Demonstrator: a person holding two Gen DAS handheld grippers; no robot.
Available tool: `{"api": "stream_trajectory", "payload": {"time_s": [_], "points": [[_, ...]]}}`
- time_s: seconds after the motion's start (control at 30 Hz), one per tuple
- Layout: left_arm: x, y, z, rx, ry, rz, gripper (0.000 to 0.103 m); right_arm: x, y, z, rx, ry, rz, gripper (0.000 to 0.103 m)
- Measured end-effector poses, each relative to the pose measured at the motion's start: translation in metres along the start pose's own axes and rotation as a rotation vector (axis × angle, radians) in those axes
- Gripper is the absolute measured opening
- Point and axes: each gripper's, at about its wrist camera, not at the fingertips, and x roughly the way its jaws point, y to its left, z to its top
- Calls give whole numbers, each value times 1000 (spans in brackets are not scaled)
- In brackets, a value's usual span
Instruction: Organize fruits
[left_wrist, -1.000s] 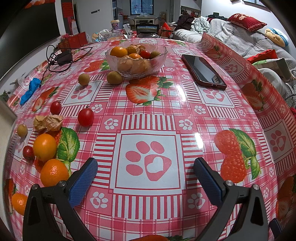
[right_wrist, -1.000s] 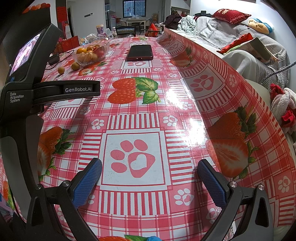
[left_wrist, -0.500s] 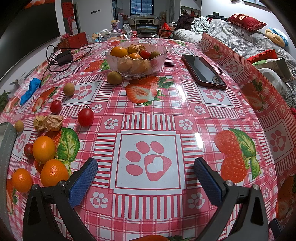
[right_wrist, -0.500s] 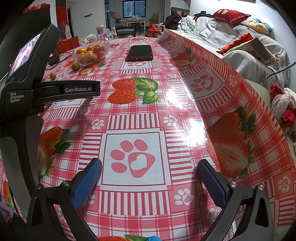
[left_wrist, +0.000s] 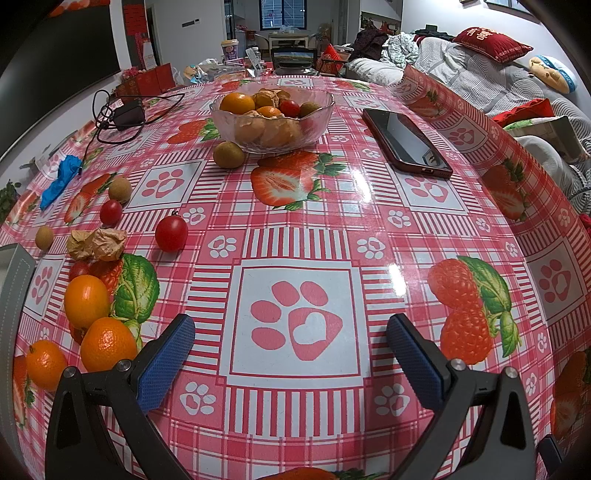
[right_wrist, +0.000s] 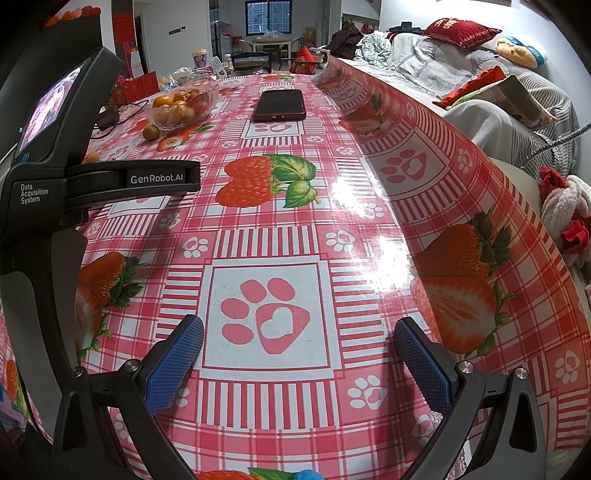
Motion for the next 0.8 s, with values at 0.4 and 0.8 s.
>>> {"api": "stream_trajectory", "payload": {"time_s": [0.4, 0.8], "points": [[0, 0, 0, 0, -2, 0, 103, 1, 1, 1, 0, 5, -1, 103], [-41, 20, -16, 118, 86, -132, 103, 3, 0, 3, -4, 7, -6, 103]]}}
